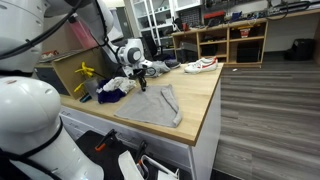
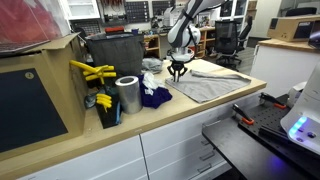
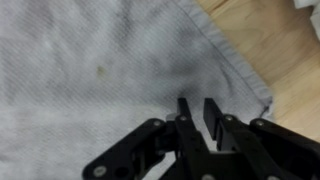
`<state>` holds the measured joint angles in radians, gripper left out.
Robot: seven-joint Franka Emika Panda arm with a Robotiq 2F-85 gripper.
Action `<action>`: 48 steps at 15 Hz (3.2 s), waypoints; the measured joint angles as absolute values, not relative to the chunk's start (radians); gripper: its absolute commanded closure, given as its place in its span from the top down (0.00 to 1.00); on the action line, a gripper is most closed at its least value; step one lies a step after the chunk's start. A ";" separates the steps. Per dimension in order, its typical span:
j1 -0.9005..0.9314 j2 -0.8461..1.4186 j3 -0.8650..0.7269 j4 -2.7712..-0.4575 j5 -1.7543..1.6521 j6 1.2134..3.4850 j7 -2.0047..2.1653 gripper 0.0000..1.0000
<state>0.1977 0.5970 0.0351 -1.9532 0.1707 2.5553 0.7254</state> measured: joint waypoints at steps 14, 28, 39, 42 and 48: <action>0.173 0.445 -0.203 -2.147 0.085 2.525 1.131 1.00; 0.130 0.488 -0.203 -2.100 0.072 2.477 1.343 0.82; 0.119 0.542 -0.190 -2.010 0.073 2.437 1.345 0.54; 0.119 0.548 -0.185 -2.004 0.073 2.437 1.345 0.67; 0.122 0.549 -0.166 -1.990 0.072 2.437 1.345 0.51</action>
<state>0.1219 0.5488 -0.1662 -1.9903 0.0723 2.4374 1.3452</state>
